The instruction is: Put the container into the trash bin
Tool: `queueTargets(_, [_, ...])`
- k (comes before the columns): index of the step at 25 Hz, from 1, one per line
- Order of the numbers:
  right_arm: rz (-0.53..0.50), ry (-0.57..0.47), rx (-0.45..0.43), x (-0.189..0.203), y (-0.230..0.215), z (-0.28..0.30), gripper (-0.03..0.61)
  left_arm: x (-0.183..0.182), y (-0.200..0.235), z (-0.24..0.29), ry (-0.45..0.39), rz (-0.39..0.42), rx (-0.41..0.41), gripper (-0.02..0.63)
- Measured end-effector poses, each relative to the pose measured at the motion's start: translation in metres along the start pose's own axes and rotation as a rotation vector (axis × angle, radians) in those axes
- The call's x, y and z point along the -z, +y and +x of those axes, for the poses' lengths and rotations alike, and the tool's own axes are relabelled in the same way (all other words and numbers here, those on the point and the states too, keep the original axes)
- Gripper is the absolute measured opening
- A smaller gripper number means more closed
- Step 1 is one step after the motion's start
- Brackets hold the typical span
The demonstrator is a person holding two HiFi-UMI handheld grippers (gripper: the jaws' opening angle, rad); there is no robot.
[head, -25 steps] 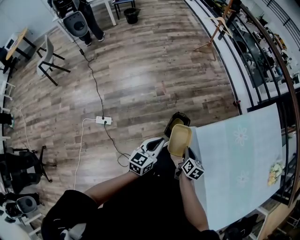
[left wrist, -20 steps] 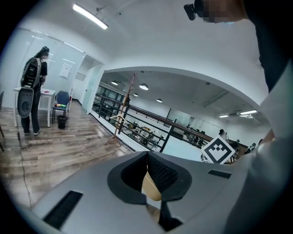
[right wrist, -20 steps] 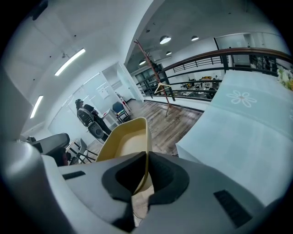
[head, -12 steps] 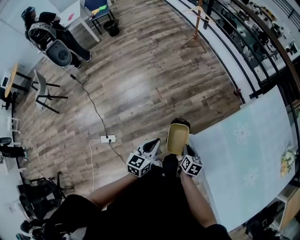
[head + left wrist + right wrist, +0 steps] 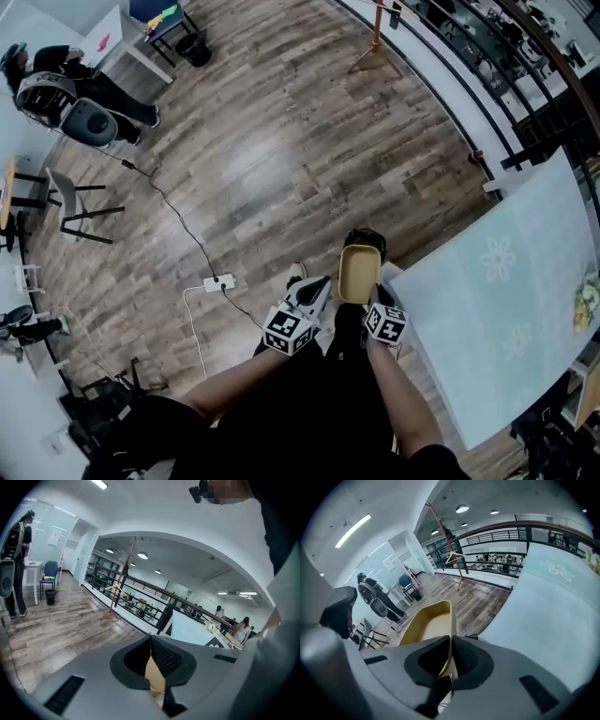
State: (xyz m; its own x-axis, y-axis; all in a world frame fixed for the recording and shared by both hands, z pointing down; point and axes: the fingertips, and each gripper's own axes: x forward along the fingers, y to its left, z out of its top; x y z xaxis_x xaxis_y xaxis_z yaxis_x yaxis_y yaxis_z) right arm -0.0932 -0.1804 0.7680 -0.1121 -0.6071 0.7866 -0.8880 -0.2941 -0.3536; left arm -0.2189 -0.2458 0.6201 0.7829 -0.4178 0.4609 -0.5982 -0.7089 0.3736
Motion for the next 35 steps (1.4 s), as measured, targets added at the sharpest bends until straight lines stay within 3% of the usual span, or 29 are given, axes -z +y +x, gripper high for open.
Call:
queueTargets(7, [0.098,0.025,0.112,0.028,-0.012,0.055,0.043,0.023,0.035,0.019,0.113,-0.062,0.109,0.015])
queueTargets(18, [0.167,0.026,0.177,0.052,-0.056,0.106,0.048,0.046,0.031,0.035,0.158,-0.001,0.163,0.015])
queueTargets(20, [0.205,0.065,0.151,0.063,-0.057,0.113,0.135,0.049,0.031,0.031,0.160,-0.007,0.156,0.015])
queueTargets(24, [0.181,0.104,0.094,0.074,-0.043,0.113,0.137,0.053,0.035,0.025,0.155,-0.015,0.137,0.015])
queueTargets(35, [0.136,0.080,0.057,0.070,-0.027,0.089,0.137,0.047,0.017,0.027,0.120,-0.003,0.143,0.015])
